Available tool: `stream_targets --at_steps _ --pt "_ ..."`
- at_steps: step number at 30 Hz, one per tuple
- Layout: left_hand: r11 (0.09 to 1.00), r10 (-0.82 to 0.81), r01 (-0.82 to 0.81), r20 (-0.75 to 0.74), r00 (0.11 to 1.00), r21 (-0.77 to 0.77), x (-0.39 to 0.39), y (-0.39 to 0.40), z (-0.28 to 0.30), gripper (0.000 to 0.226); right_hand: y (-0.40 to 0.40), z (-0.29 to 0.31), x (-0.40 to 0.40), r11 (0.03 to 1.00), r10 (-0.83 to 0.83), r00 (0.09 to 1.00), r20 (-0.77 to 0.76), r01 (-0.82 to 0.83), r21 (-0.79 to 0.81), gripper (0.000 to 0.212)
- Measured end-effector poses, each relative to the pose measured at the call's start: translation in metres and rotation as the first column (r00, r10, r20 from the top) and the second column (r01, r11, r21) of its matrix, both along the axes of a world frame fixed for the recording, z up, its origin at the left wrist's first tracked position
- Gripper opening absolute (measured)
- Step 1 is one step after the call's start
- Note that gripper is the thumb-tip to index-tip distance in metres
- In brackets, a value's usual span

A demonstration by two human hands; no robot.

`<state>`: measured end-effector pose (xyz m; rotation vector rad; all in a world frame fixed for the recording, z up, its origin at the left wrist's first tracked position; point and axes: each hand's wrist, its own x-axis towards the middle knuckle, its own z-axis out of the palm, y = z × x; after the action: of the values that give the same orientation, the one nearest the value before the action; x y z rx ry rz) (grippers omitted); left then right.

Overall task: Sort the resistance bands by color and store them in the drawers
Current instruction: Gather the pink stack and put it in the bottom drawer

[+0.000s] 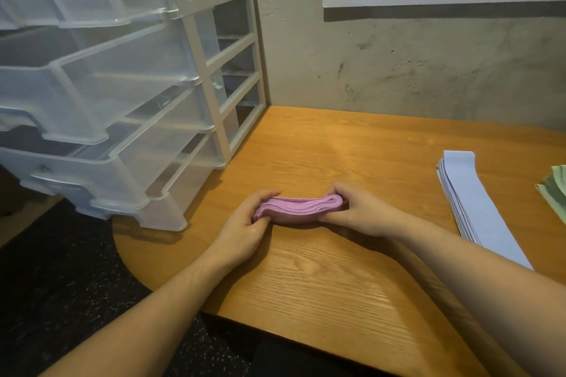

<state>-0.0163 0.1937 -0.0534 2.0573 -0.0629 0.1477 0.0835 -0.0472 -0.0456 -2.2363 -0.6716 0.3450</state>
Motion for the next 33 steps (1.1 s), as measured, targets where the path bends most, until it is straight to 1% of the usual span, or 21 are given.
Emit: stream_targets --at_steps 2,4,9,11,12,13,15,18,22,25,28,30,33 --pt "1.000 0.011 -0.012 -0.012 1.000 -0.024 -0.003 0.004 0.004 0.056 0.000 0.004 -0.001 1.000 0.015 1.000 -0.006 -0.015 -0.012 0.025" --pt "0.999 0.022 -0.023 -0.013 1.000 -0.041 -0.008 0.008 0.011 0.058 0.004 0.010 -0.004 0.999 0.030 0.997 -0.072 -0.027 0.040 0.024" --pt "0.979 0.021 -0.027 -0.028 0.999 -0.204 -0.033 0.016 0.031 0.051 0.025 0.023 -0.015 0.960 0.094 0.967 -0.235 -0.026 0.279 0.026" --pt "0.971 0.038 -0.054 -0.072 0.997 -0.234 -0.044 0.020 0.038 0.044 0.036 0.029 -0.022 0.937 0.143 0.944 -0.296 -0.033 0.348 0.037" --pt "0.966 0.057 -0.079 -0.094 0.994 -0.247 -0.049 0.023 0.040 0.041 0.041 0.032 -0.024 0.931 0.169 0.934 -0.316 -0.046 0.363 0.045" --pt "0.959 0.083 -0.110 -0.114 0.990 -0.262 -0.054 0.026 0.042 0.039 0.046 0.035 -0.027 0.925 0.195 0.923 -0.331 -0.060 0.376 0.047" --pt "0.934 0.133 -0.181 -0.170 0.977 -0.307 -0.064 0.032 0.044 0.038 0.057 0.038 -0.030 0.925 0.225 0.903 -0.366 -0.080 0.373 0.038" --pt "0.905 0.234 -0.301 -0.238 0.943 -0.301 -0.080 0.038 0.049 0.036 0.075 0.044 -0.036 0.943 0.239 0.871 -0.429 -0.103 0.317 0.030" --pt "0.892 0.314 -0.366 -0.219 0.924 -0.265 -0.103 0.049 0.060 0.034 0.097 0.060 -0.048 0.936 0.300 0.862 -0.410 -0.181 0.303 0.027" --pt "0.892 0.351 -0.386 -0.178 0.919 -0.236 -0.119 0.062 0.070 0.032 0.113 0.074 -0.059 0.918 0.347 0.877 -0.334 -0.244 0.313 0.027" --pt "0.901 0.347 -0.382 -0.187 0.919 -0.205 -0.137 0.084 0.081 0.032 0.126 0.089 -0.071 0.886 0.428 0.859 -0.281 -0.338 0.318 0.035" --pt "0.907 0.315 -0.356 -0.197 0.928 -0.227 -0.150 0.103 0.088 0.035 0.139 0.098 -0.082 0.872 0.476 0.843 -0.251 -0.416 0.257 0.044" --pt "0.900 0.353 -0.378 -0.144 0.924 -0.218 -0.171 0.131 0.096 0.050 0.168 0.106 -0.103 0.854 0.515 0.841 -0.165 -0.487 0.184 0.056"
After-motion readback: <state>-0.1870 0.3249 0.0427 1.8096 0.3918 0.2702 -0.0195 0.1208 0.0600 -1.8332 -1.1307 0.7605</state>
